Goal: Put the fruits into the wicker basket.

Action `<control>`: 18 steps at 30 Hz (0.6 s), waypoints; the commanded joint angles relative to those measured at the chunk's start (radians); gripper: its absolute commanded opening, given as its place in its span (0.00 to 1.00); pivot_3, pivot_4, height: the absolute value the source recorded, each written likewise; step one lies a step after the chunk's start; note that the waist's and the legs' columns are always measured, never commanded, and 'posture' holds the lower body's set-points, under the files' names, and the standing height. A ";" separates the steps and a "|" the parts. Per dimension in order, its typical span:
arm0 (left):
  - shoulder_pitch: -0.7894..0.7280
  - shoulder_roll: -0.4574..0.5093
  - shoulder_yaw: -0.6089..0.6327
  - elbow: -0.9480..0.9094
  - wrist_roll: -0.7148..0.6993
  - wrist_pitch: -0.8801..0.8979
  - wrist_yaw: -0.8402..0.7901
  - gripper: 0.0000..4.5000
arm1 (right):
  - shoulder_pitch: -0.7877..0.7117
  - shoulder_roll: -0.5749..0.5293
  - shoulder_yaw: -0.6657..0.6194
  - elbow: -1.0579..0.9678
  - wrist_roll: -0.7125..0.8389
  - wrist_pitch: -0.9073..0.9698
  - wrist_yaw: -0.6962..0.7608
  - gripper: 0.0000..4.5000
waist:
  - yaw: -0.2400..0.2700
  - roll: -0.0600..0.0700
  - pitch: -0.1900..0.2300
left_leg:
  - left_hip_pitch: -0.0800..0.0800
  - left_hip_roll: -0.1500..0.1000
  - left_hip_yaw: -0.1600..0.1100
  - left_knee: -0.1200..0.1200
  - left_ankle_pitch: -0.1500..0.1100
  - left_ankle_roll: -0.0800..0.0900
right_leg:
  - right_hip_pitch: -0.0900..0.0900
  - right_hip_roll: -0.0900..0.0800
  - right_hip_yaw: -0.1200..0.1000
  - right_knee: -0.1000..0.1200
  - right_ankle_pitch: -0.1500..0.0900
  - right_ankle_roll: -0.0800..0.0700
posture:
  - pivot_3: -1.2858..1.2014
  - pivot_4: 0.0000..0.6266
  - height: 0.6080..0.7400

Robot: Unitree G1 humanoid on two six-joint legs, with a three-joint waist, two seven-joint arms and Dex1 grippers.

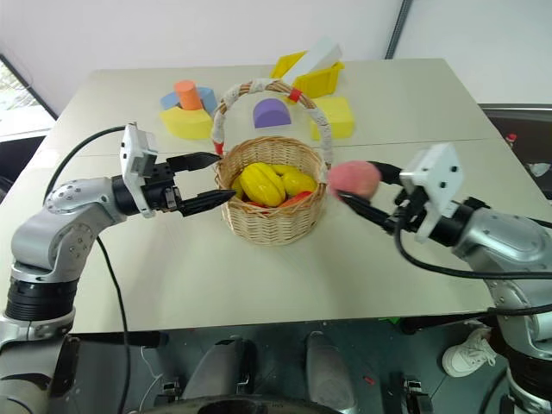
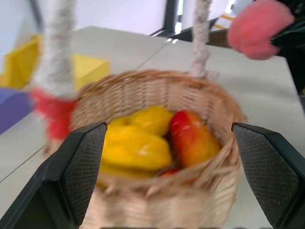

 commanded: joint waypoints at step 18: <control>0.022 -0.047 -0.001 -0.081 -0.026 -0.011 0.082 1.00 | -0.190 0.221 0.171 -0.078 -0.064 0.085 -0.131 0.98 | 0.004 -0.001 0.000 | -0.008 -0.002 -0.002 -0.001 0.000 -0.001 | -0.007 -0.004 -0.002 0.000 0.000 0.000 | 0.52 0.24 1.00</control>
